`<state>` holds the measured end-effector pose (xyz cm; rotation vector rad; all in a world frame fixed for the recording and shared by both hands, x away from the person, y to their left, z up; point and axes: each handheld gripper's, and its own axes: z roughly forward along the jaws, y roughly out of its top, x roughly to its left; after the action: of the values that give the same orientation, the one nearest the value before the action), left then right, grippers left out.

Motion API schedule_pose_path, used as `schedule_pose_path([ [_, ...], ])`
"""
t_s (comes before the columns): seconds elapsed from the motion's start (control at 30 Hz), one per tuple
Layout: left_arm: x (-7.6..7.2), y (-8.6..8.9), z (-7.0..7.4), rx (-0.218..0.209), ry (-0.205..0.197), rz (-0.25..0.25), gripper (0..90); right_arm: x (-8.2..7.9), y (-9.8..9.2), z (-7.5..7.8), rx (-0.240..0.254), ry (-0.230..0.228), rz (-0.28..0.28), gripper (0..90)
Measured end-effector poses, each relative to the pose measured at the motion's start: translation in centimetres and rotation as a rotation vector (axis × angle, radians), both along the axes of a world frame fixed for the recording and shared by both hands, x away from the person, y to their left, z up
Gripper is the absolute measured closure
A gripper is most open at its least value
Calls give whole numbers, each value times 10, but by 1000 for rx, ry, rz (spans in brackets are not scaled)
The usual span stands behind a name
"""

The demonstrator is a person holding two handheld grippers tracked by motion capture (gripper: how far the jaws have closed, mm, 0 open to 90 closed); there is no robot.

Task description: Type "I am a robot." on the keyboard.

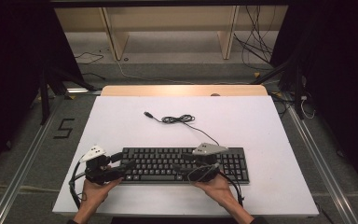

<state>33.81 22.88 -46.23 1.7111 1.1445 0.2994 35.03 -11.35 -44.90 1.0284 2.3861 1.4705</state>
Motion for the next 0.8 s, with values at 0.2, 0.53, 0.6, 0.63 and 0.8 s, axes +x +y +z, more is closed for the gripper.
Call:
schedule_pose_path([
  [0.2,4,-2,0,21,15,9,366,-1,-8,3,10,-6,-20,357],
  [0.53,12,-5,-2,80,47,19,559,-4,-11,5,13,-18,-27,321],
  [0.6,14,-6,-4,92,52,5,628,-5,-11,6,13,-23,-28,315],
  [0.63,14,-6,-5,106,55,-1,658,-5,-11,6,14,-24,-28,314],
  [0.8,17,-7,-10,144,76,-17,797,-7,-12,8,19,-30,-27,312],
])
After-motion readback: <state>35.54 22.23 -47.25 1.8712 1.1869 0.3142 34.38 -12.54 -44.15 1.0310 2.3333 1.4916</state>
